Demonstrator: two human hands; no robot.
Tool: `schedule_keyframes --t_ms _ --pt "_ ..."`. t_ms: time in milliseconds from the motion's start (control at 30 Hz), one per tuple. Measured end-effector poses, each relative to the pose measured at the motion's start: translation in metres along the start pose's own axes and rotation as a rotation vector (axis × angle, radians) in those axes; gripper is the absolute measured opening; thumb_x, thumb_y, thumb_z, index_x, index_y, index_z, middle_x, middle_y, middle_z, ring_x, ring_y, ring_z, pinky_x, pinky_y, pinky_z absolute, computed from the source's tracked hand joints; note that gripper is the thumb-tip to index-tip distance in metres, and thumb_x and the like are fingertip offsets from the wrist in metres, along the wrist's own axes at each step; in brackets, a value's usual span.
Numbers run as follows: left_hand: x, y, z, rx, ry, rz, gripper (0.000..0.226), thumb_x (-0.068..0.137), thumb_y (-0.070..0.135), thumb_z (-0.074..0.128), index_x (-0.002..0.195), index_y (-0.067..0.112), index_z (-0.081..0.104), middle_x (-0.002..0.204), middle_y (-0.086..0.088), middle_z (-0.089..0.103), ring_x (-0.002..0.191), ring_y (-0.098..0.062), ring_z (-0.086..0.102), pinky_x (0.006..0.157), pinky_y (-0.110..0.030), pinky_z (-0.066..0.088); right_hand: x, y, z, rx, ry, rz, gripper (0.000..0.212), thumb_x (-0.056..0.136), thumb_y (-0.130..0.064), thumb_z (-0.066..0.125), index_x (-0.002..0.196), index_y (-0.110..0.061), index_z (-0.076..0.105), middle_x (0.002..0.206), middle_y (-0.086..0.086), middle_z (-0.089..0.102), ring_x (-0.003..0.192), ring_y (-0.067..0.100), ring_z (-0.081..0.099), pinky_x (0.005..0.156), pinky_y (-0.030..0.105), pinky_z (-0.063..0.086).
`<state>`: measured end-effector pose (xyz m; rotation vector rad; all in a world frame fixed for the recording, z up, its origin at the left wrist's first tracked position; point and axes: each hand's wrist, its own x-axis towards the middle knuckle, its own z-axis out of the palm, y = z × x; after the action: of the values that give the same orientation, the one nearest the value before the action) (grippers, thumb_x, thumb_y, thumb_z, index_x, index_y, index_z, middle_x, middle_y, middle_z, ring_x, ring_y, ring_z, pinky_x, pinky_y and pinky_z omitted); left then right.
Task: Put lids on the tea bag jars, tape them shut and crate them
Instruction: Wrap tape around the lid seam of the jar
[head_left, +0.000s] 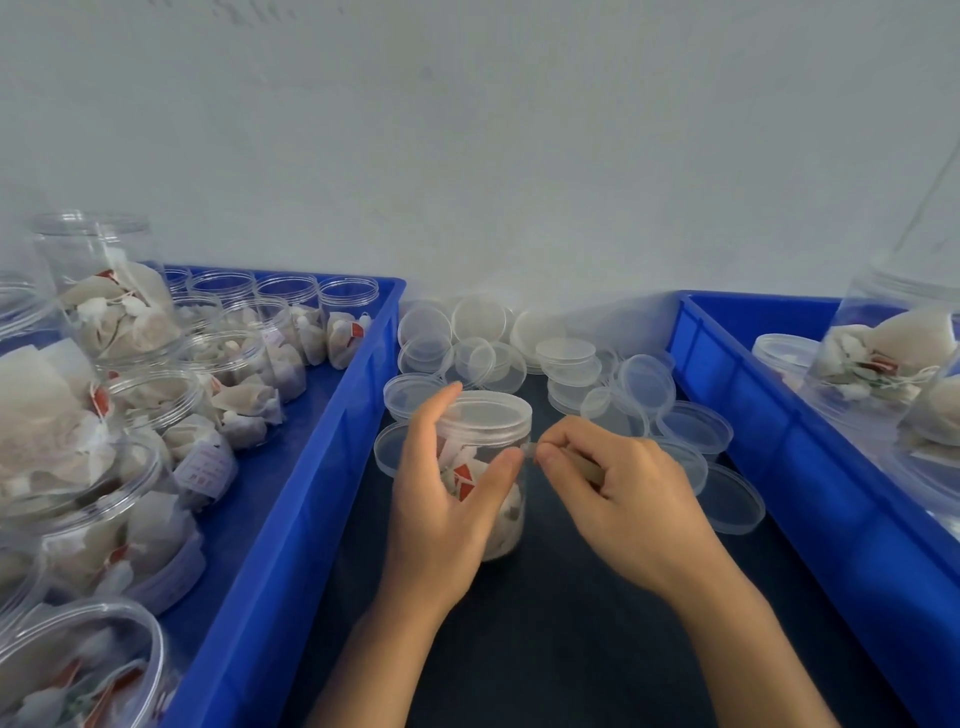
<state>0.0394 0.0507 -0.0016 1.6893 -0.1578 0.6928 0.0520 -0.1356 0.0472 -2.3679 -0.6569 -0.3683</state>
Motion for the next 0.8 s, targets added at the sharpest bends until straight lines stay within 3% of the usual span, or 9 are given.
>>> schedule_keyframes --t_ms 233,433,600,800 --pt "0.0023 0.0050 -0.0025 -0.005 -0.091 -0.022 0.090 0.087 0.047 0.070 0.163 0.052 0.022 0.154 0.050 0.030 0.145 0.021 0.028 0.102 0.005 0.030 0.0009 0.0013 -0.0009 -0.023 0.029 0.006 0.016 0.104 -0.052 0.049 0.097 -0.040 0.057 0.062 -0.007 0.060 0.059 0.019 0.055 0.059 0.029 0.043" --pt "0.0020 0.0018 -0.0032 0.007 -0.103 -0.033 0.089 0.088 0.029 0.065 0.163 0.052 0.022 0.157 0.047 0.027 0.147 0.020 0.025 0.101 0.006 0.028 0.0007 -0.0006 0.0000 -0.023 0.024 0.004 0.015 0.104 -0.051 0.049 0.096 -0.041 0.056 0.063 -0.007 0.061 0.061 0.020 0.055 0.060 0.028 0.042" --pt "0.0025 0.0007 -0.0027 -0.017 -0.099 -0.045 0.089 0.089 0.025 0.064 0.163 0.051 0.023 0.154 0.052 0.025 0.139 0.029 0.027 0.097 0.008 0.029 0.0003 -0.0032 -0.0018 0.010 0.013 -0.007 0.015 0.104 -0.049 0.050 0.096 -0.040 0.058 0.063 -0.007 0.060 0.061 0.020 0.055 0.061 0.028 0.043" --pt "0.0025 0.0029 -0.0040 0.010 -0.137 -0.046 0.089 0.088 0.029 0.064 0.162 0.054 0.022 0.160 0.044 0.027 0.148 0.018 0.026 0.103 -0.002 0.036 0.0005 -0.0050 -0.0008 -0.045 0.011 0.007 0.019 0.101 -0.056 0.047 0.096 -0.041 0.058 0.063 -0.008 0.062 0.062 0.018 0.058 0.064 0.035 0.052"
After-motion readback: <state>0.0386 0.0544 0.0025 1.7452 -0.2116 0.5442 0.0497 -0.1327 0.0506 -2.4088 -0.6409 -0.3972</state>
